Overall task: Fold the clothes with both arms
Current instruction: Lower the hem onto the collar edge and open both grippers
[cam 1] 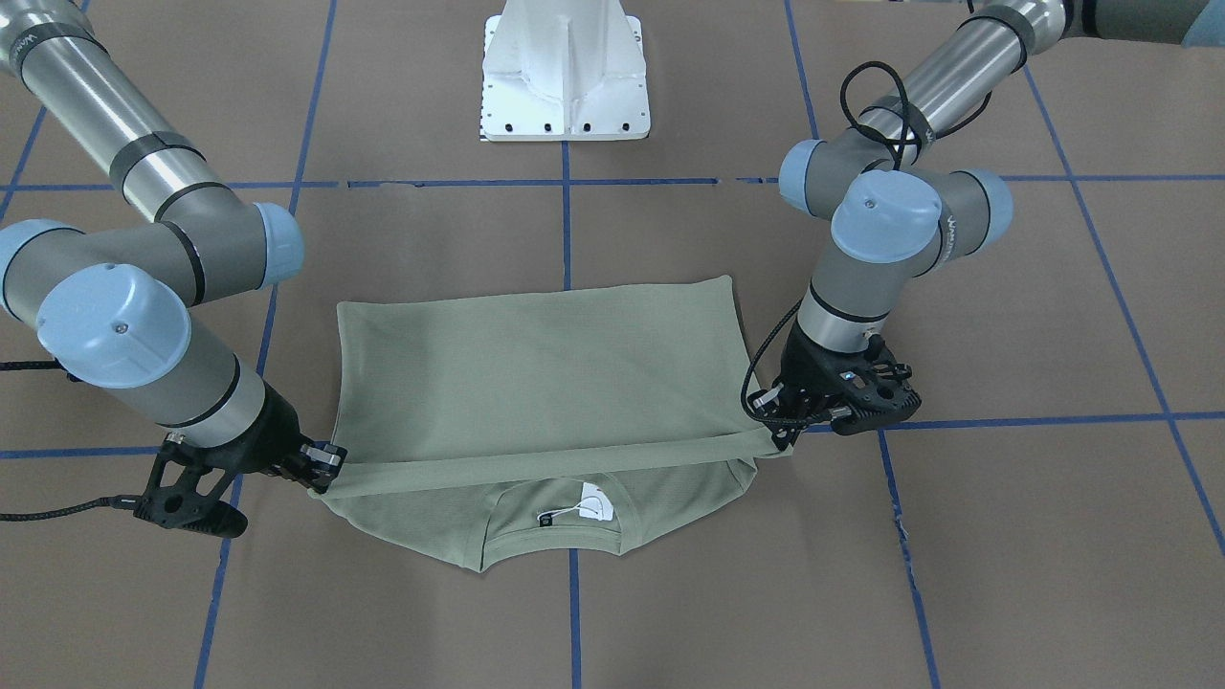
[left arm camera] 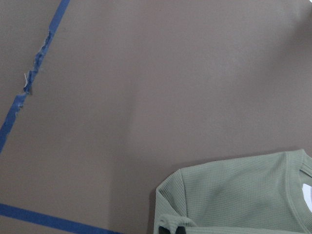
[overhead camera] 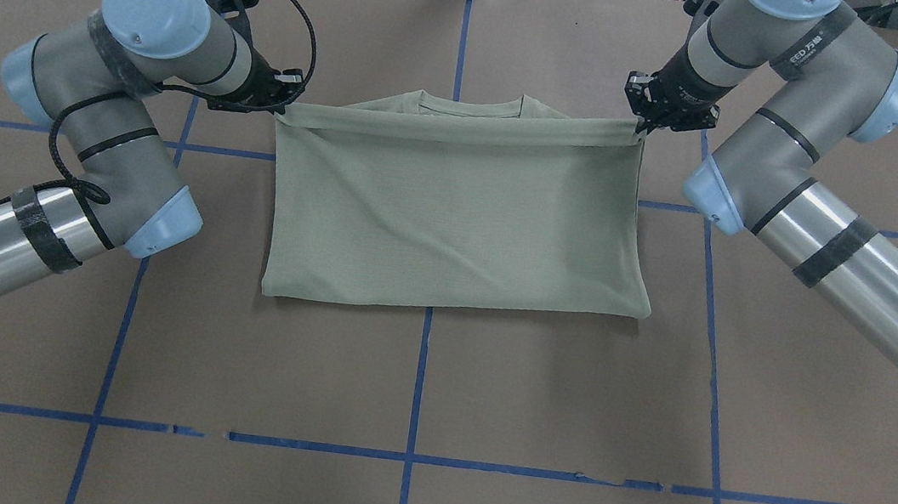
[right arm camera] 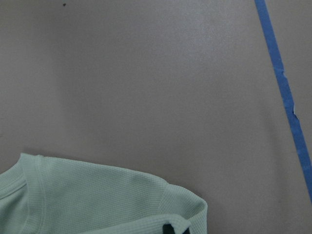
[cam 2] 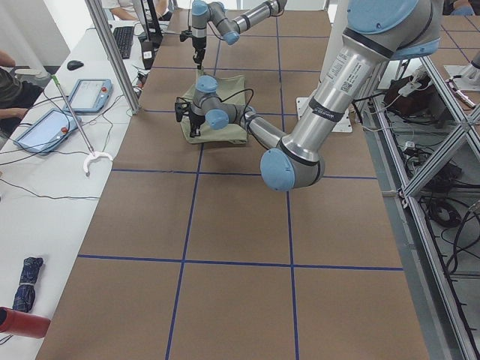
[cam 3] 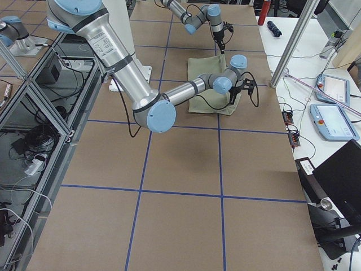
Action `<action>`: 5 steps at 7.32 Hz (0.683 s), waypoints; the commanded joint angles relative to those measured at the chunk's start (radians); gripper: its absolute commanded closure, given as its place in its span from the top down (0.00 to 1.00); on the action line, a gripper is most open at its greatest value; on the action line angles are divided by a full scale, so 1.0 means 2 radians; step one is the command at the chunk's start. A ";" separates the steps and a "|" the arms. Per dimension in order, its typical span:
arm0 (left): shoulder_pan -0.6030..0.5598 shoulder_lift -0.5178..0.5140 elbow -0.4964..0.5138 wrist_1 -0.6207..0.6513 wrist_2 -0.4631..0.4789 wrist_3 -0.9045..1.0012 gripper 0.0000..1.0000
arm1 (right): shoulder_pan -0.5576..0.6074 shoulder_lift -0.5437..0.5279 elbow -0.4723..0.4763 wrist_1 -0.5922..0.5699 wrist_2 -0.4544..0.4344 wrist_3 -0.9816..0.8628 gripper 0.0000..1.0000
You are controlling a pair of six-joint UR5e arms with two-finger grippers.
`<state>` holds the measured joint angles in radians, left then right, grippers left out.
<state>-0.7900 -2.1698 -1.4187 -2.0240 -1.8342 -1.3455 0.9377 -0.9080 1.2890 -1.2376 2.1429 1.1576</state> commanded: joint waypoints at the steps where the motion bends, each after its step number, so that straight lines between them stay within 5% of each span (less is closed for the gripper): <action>1: 0.000 -0.003 0.005 -0.003 0.002 0.001 0.00 | 0.002 0.007 -0.004 0.001 0.000 0.003 0.00; 5: 0.000 -0.024 0.006 -0.002 0.002 -0.002 0.00 | -0.002 0.019 -0.004 0.001 0.001 0.000 0.00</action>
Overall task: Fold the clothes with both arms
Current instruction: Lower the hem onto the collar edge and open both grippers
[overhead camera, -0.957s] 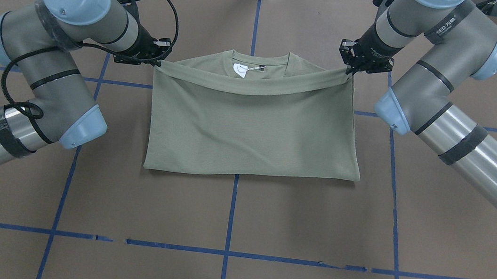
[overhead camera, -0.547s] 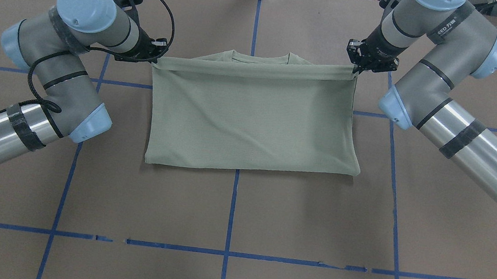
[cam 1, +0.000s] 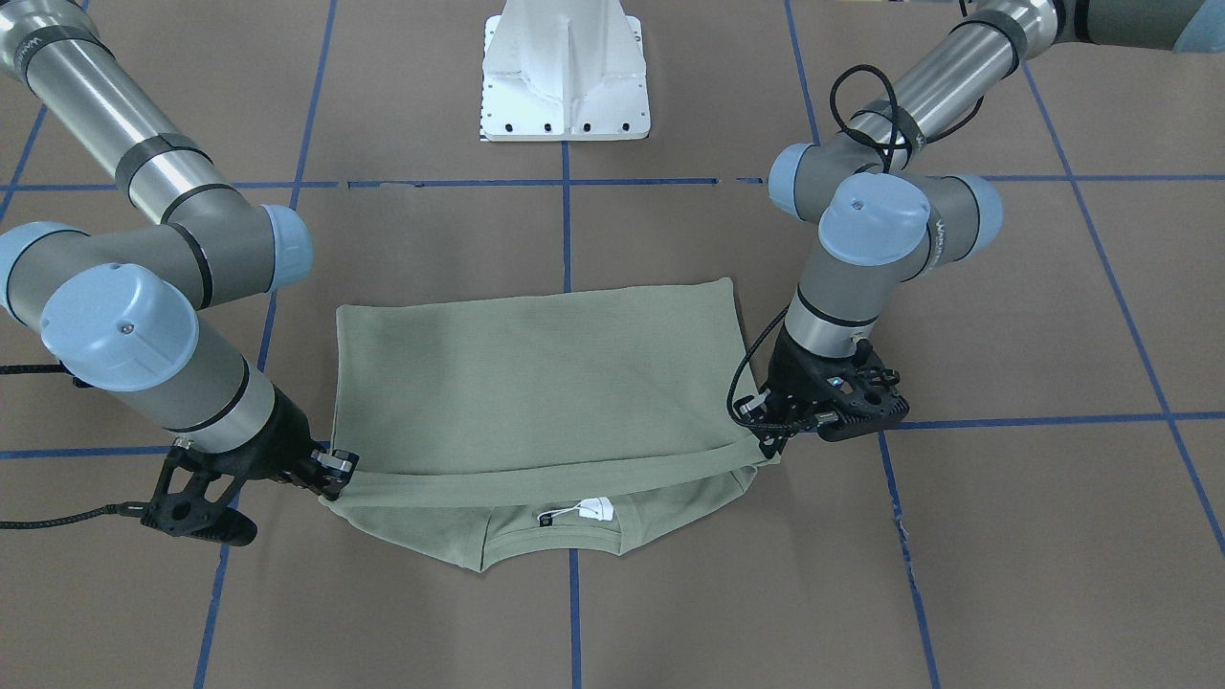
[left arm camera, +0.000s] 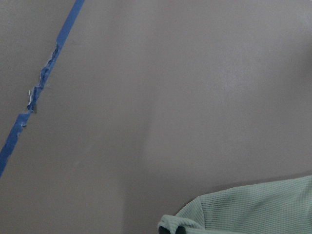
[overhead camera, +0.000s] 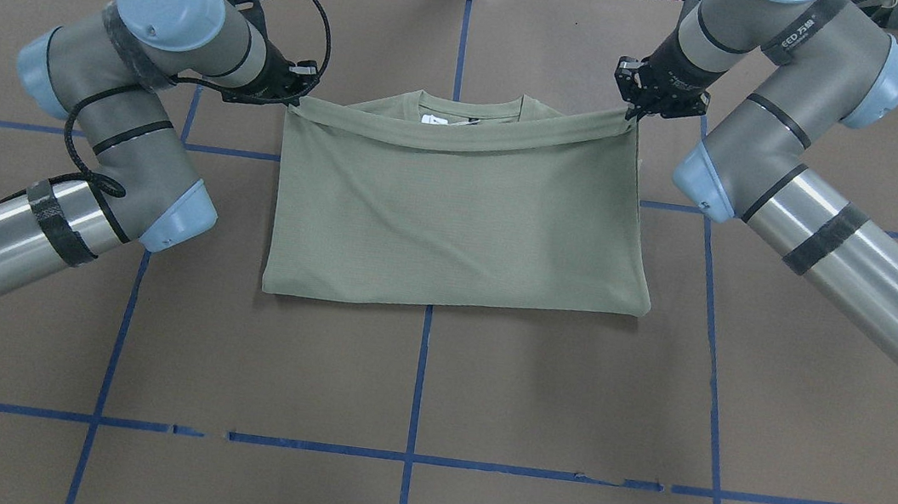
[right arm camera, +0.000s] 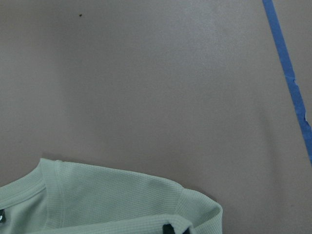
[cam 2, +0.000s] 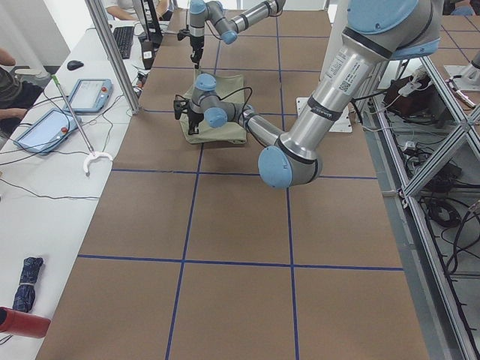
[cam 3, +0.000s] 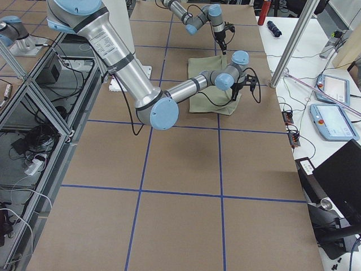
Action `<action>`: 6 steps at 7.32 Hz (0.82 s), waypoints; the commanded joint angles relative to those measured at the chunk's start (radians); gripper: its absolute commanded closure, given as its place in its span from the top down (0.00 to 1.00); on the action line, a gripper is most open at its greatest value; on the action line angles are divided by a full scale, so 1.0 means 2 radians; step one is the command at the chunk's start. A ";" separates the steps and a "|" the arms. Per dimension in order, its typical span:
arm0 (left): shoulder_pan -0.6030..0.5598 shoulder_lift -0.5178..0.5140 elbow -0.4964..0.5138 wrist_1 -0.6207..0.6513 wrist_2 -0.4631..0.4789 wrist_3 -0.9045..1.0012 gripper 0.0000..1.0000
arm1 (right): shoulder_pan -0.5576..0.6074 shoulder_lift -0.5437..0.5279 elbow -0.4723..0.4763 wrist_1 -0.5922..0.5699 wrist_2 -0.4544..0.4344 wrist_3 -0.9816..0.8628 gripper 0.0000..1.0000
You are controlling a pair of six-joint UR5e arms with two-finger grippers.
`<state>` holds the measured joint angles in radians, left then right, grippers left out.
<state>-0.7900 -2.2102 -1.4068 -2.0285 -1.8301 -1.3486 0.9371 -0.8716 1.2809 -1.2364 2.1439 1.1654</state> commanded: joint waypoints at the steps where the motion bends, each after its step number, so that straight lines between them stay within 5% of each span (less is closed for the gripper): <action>1: -0.001 -0.005 0.000 0.000 0.000 -0.002 0.00 | -0.001 -0.003 0.000 0.001 0.000 -0.005 0.23; 2: -0.002 -0.006 0.000 0.000 0.000 0.002 0.65 | -0.001 -0.003 0.000 0.002 0.000 -0.006 0.99; 3: -0.002 -0.009 0.000 0.000 0.000 0.002 0.95 | -0.001 -0.005 0.000 0.002 0.000 -0.008 1.00; 6: -0.017 -0.009 0.001 0.004 -0.002 0.004 0.98 | -0.006 -0.030 0.046 0.002 0.011 -0.023 1.00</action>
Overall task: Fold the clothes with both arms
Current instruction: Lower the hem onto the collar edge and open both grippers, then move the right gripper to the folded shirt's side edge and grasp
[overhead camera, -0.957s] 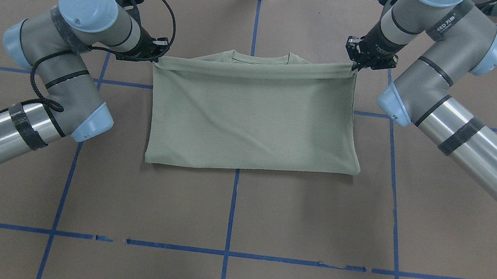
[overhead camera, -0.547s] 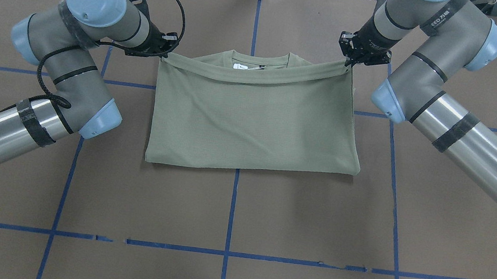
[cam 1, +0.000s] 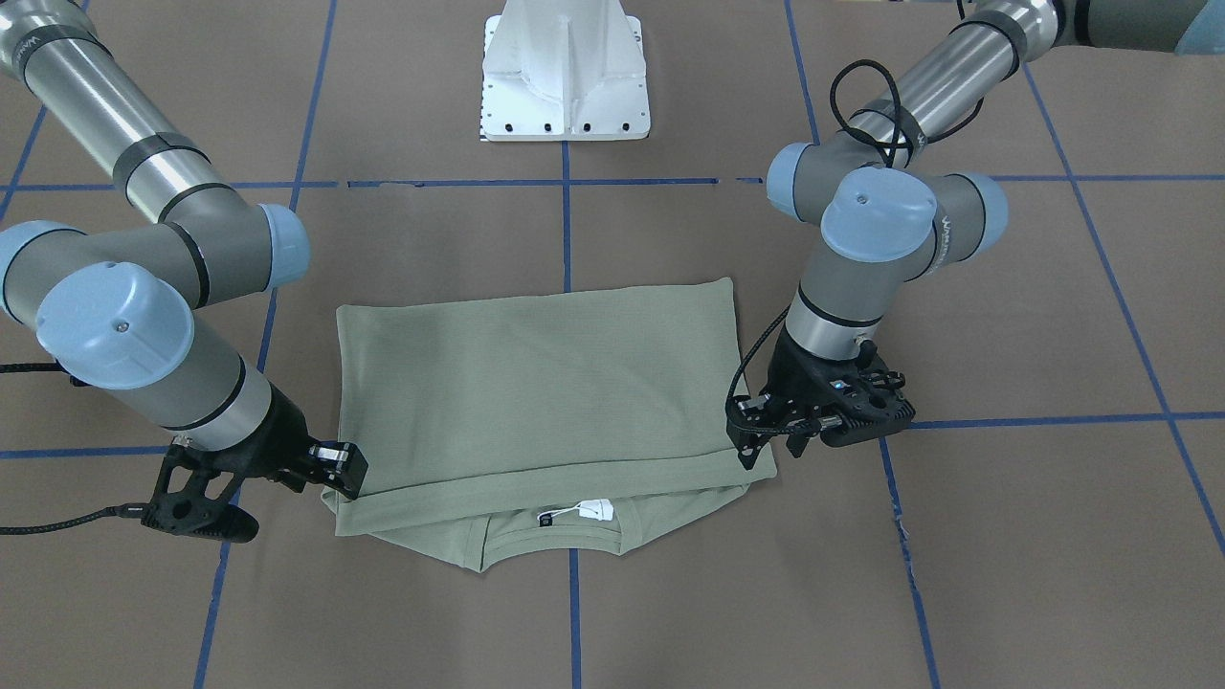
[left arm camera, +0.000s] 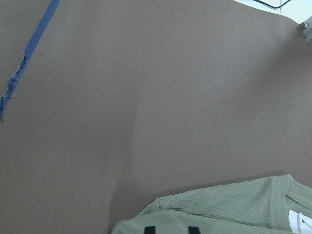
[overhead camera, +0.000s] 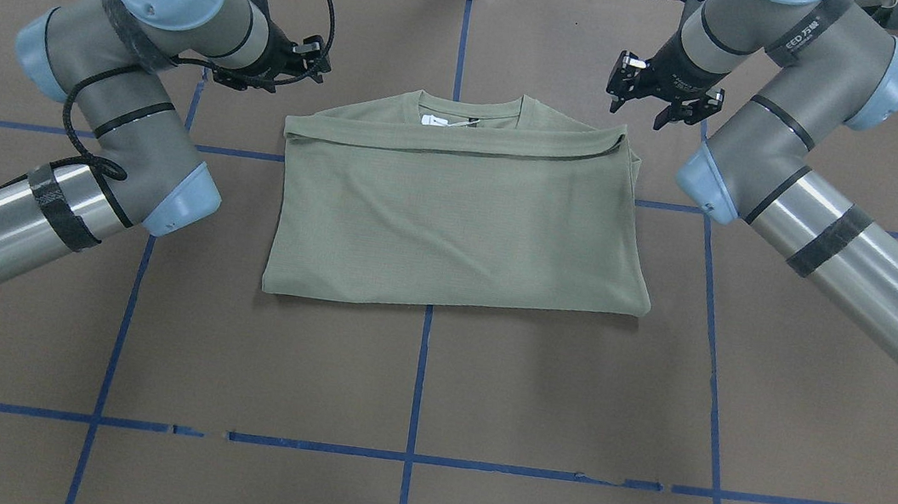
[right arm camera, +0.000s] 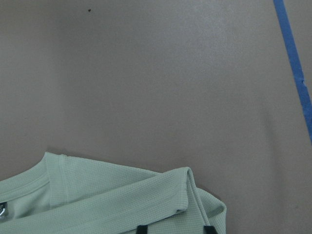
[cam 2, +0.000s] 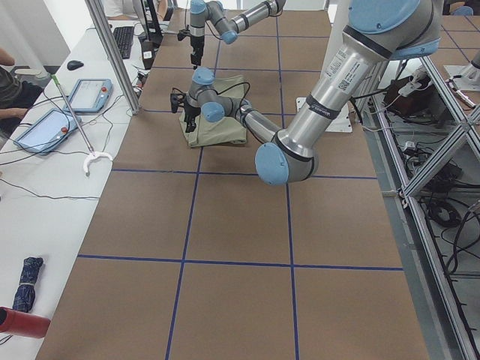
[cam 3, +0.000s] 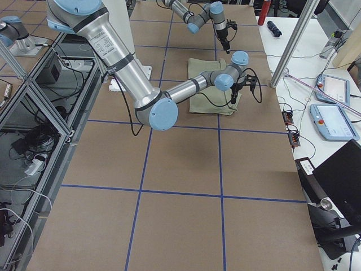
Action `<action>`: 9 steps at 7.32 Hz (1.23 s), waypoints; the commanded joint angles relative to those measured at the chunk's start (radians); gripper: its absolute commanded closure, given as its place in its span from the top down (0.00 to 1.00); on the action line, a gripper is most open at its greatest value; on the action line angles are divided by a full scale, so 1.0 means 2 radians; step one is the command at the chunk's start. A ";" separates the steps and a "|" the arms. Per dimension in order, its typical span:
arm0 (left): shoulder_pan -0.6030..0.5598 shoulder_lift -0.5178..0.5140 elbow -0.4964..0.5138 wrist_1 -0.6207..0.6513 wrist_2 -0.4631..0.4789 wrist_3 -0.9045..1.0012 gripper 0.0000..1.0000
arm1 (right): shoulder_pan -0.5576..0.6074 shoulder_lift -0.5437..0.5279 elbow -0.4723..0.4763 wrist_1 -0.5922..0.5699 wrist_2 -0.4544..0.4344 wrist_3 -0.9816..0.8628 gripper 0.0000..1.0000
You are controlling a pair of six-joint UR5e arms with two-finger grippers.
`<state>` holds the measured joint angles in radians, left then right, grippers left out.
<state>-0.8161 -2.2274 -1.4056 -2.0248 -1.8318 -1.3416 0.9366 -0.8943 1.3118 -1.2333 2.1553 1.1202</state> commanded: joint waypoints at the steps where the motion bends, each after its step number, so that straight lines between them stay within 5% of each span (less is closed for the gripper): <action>1: -0.004 -0.001 -0.001 0.004 -0.001 0.000 0.99 | -0.017 -0.075 0.097 -0.002 0.018 0.001 1.00; 3: -0.004 -0.002 -0.004 0.005 -0.001 -0.002 0.99 | -0.059 -0.161 0.181 -0.005 0.014 0.029 1.00; 6: -0.003 -0.001 -0.004 0.005 -0.001 -0.002 0.99 | -0.118 -0.179 0.182 -0.006 -0.039 0.033 0.99; 9: -0.003 0.000 -0.004 0.003 -0.001 -0.001 0.98 | -0.130 -0.179 0.185 -0.006 -0.035 0.036 0.90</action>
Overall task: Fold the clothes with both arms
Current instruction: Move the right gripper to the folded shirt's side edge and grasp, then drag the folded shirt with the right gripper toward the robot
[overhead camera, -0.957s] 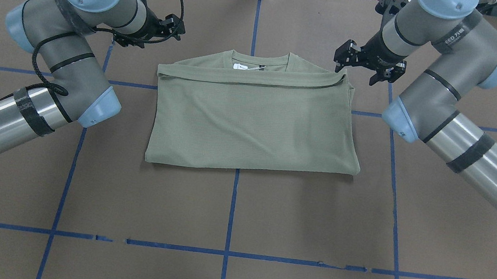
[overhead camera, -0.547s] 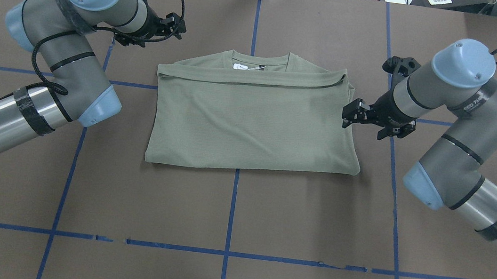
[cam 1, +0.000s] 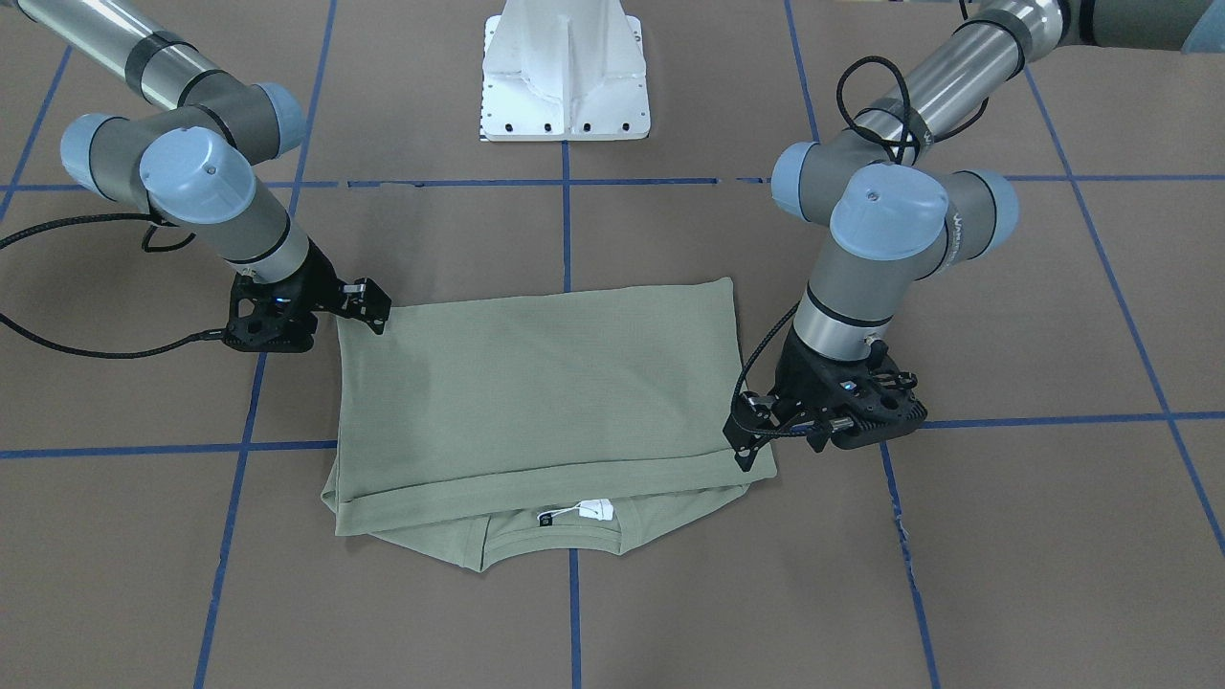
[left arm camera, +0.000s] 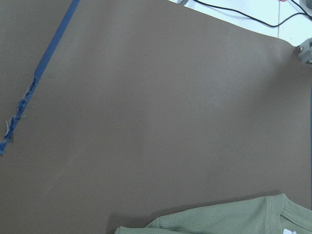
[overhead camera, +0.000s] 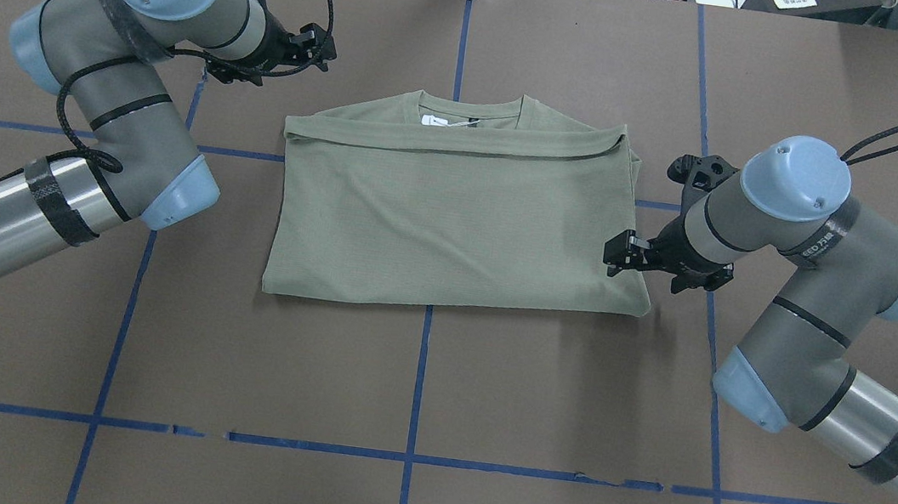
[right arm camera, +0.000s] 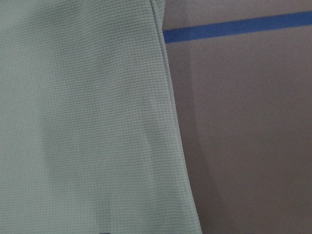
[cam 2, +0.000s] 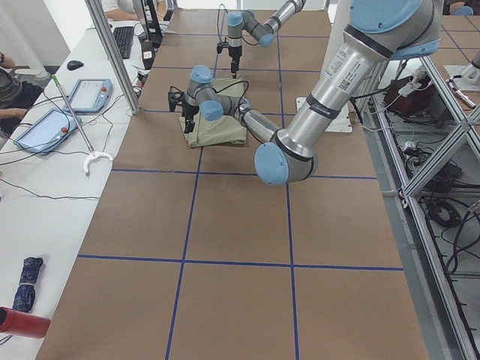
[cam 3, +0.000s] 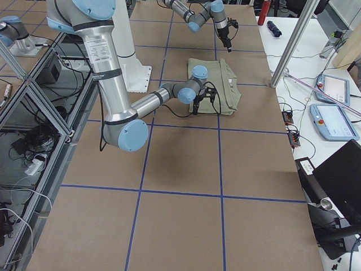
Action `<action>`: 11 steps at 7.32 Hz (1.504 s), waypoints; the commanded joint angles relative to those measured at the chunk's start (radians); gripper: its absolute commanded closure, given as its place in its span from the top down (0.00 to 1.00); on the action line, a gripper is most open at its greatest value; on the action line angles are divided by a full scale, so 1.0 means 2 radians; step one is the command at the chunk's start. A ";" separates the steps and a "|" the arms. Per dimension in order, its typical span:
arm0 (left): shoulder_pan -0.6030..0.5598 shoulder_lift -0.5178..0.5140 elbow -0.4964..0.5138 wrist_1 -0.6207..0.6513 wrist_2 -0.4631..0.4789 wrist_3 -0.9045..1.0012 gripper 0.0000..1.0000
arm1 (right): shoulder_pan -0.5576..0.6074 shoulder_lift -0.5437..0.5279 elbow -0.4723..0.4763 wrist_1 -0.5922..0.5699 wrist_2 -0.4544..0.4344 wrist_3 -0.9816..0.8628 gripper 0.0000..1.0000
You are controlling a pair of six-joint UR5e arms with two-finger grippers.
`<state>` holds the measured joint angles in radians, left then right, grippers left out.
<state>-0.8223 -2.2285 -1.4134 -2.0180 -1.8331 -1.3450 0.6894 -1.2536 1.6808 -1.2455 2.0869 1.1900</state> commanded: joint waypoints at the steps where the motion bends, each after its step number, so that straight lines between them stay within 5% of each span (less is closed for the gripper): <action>1: 0.000 0.001 0.000 0.000 0.000 0.001 0.99 | -0.009 0.000 0.001 0.000 0.000 0.002 0.69; 3: 0.000 -0.002 -0.002 0.000 0.000 0.001 0.98 | -0.009 -0.001 0.002 0.000 0.008 0.000 0.00; 6: 0.001 -0.003 -0.002 -0.001 0.000 0.001 0.98 | -0.009 -0.033 0.037 0.000 0.013 0.000 0.00; 11: -0.001 -0.003 -0.014 0.002 0.001 0.000 0.98 | -0.113 -0.217 0.234 0.000 0.030 0.002 0.00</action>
<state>-0.8225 -2.2357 -1.4353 -2.0156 -1.8318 -1.3447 0.5467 -1.5745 2.0326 -1.2462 2.1453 1.1928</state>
